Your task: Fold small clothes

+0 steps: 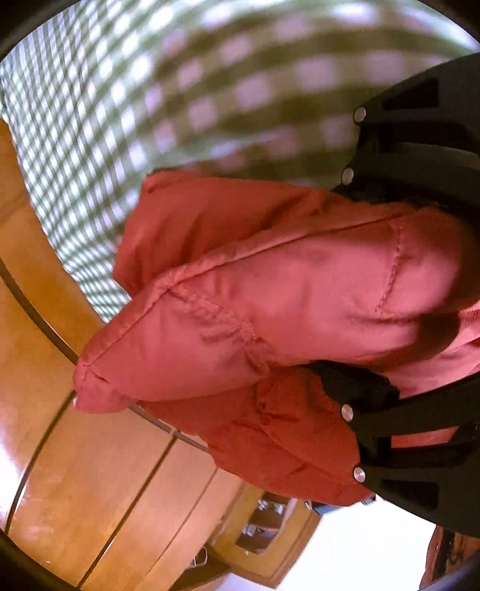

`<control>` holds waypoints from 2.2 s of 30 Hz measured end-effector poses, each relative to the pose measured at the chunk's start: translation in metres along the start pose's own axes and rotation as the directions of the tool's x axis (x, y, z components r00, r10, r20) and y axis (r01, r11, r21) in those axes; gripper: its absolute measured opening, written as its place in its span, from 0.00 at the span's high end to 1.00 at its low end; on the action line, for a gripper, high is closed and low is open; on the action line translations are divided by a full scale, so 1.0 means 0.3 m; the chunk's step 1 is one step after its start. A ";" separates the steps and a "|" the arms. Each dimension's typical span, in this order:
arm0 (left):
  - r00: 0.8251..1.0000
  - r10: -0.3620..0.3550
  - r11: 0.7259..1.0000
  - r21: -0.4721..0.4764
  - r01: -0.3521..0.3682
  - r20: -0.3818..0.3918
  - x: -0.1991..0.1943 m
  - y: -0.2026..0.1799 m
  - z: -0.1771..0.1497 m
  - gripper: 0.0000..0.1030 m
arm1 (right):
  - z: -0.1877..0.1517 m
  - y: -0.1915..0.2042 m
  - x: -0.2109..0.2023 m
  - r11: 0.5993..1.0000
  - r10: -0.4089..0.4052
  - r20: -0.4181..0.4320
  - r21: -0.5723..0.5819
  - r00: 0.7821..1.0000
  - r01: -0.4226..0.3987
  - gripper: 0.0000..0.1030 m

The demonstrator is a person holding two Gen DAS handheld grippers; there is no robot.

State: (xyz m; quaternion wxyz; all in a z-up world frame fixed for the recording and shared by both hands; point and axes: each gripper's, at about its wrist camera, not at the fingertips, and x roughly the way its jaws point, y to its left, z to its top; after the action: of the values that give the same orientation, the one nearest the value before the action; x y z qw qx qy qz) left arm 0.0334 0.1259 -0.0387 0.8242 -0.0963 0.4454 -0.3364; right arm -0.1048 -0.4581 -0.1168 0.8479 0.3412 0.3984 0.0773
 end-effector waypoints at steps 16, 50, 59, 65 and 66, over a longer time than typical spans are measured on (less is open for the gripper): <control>0.998 0.068 0.997 -0.043 -0.068 -0.010 -0.030 0.077 0.197 0.04 | 0.239 0.294 0.093 0.957 -0.187 0.178 -0.191 0.966 0.220 0.17; 0.939 0.335 0.915 -0.264 -0.305 0.075 0.101 0.180 0.332 0.25 | 0.308 0.128 0.271 0.949 -0.306 0.246 0.000 0.920 0.315 0.57; 0.950 0.183 0.980 0.033 -0.197 0.254 -0.002 -0.273 0.386 0.04 | 0.305 0.125 0.271 0.951 -0.300 0.253 -0.001 0.920 0.310 0.57; 0.973 0.209 0.933 0.278 -0.227 0.096 0.224 -0.463 0.363 0.04 | 0.304 0.125 0.271 0.951 -0.299 0.254 -0.001 0.920 0.310 0.56; 0.974 0.216 0.925 0.304 -0.227 0.070 0.267 -0.479 0.352 0.04 | 0.304 0.125 0.272 0.951 -0.298 0.255 0.000 0.920 0.309 0.56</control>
State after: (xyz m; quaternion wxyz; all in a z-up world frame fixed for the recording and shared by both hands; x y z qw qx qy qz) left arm 0.0808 -0.0488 0.0352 0.8694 0.0791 0.3806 -0.3050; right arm 0.0215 -0.4439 -0.1026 0.8999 0.2652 0.3340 -0.0909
